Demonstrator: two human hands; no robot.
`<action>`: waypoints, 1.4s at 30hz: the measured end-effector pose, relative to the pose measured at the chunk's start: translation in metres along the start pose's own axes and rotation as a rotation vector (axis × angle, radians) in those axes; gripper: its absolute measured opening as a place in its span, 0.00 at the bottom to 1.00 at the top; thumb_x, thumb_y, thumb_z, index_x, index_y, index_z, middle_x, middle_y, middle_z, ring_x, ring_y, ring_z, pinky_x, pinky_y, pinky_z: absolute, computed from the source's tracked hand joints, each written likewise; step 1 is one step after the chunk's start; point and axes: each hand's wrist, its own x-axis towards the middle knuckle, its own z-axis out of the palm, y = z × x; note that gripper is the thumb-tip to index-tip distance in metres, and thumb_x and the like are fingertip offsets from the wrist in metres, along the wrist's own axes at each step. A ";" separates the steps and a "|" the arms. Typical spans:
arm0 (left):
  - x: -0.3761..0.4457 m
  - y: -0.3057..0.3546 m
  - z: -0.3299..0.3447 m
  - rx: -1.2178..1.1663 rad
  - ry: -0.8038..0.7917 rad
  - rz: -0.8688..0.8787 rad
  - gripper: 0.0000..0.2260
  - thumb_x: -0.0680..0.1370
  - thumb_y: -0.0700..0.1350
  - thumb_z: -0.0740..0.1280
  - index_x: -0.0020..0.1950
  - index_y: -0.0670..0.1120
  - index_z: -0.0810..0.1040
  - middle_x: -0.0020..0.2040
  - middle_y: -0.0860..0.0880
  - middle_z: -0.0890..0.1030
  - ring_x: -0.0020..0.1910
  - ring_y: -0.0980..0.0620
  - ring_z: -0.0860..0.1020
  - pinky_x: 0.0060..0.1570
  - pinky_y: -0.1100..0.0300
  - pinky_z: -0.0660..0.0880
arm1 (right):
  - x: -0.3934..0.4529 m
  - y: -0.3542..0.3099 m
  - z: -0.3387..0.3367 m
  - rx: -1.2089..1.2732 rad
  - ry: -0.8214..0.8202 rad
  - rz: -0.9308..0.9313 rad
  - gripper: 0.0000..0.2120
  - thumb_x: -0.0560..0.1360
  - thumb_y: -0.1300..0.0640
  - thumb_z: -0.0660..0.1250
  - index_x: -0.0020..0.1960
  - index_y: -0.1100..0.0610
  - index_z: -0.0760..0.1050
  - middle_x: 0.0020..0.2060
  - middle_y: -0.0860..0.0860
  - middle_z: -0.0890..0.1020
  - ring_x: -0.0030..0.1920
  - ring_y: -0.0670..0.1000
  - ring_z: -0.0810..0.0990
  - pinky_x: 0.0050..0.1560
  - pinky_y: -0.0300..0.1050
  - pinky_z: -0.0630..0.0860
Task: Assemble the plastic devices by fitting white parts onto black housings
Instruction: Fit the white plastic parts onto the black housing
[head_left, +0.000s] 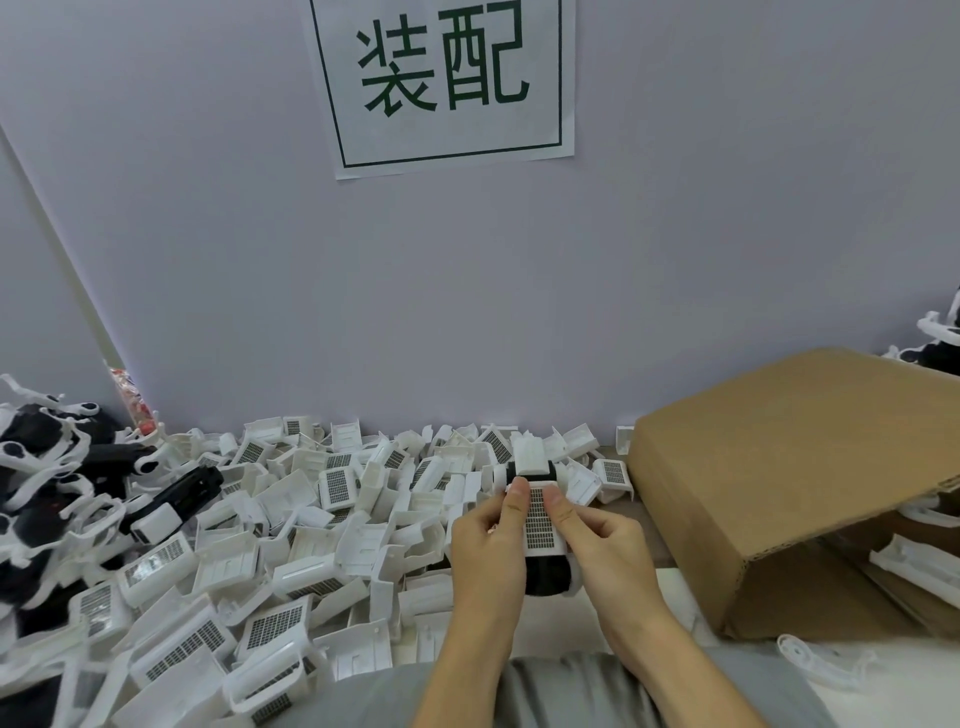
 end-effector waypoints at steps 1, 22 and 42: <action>0.001 -0.001 0.000 -0.031 0.007 -0.032 0.18 0.80 0.53 0.66 0.40 0.43 0.86 0.40 0.41 0.86 0.41 0.41 0.85 0.43 0.46 0.81 | 0.000 0.000 0.000 -0.007 -0.013 0.014 0.18 0.71 0.42 0.70 0.42 0.56 0.87 0.42 0.58 0.87 0.45 0.57 0.86 0.47 0.50 0.81; 0.002 -0.008 0.001 0.015 -0.168 0.021 0.08 0.82 0.41 0.66 0.57 0.50 0.83 0.49 0.53 0.87 0.49 0.57 0.84 0.43 0.67 0.78 | 0.003 0.010 -0.006 -0.016 0.101 -0.070 0.08 0.78 0.59 0.70 0.45 0.53 0.87 0.43 0.53 0.88 0.50 0.55 0.86 0.57 0.58 0.81; 0.009 -0.010 -0.005 -0.126 0.079 -0.053 0.07 0.76 0.46 0.74 0.52 0.45 0.85 0.49 0.49 0.87 0.52 0.49 0.85 0.54 0.52 0.80 | -0.001 0.010 0.001 -0.274 0.072 -0.226 0.10 0.76 0.60 0.73 0.51 0.47 0.79 0.45 0.37 0.85 0.49 0.38 0.83 0.46 0.30 0.75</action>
